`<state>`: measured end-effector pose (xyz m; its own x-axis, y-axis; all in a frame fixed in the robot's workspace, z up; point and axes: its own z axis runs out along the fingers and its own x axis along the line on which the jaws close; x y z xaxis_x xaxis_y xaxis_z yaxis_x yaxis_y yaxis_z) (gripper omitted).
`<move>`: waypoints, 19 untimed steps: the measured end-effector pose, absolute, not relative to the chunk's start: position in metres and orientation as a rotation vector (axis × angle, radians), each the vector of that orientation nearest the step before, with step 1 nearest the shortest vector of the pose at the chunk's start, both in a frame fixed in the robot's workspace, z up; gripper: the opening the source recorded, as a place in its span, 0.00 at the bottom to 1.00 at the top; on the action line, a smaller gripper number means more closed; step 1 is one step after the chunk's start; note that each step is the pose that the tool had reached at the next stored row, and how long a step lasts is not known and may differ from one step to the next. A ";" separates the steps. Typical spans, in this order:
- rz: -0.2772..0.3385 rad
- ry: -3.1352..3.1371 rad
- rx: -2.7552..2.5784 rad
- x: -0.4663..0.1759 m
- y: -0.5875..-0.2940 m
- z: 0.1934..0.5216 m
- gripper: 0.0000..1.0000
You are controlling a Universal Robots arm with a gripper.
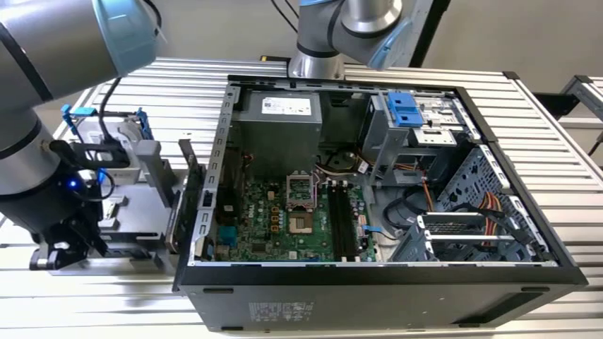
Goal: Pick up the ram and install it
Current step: 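Pick up the ram and move it above insertion slot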
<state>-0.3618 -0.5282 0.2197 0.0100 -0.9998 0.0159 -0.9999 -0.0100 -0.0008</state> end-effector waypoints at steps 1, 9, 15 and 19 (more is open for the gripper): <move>0.019 -2.203 2.225 -0.362 -0.528 0.221 0.00; 0.019 -2.203 2.225 -0.362 -0.528 0.231 0.00; 0.019 -2.203 2.225 -0.362 -0.528 0.237 0.00; 0.019 -2.203 2.225 -0.362 -0.528 0.242 0.00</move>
<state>-0.3619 -0.5282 0.2422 0.0100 -0.9998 0.0159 -0.9999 -0.0100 -0.0008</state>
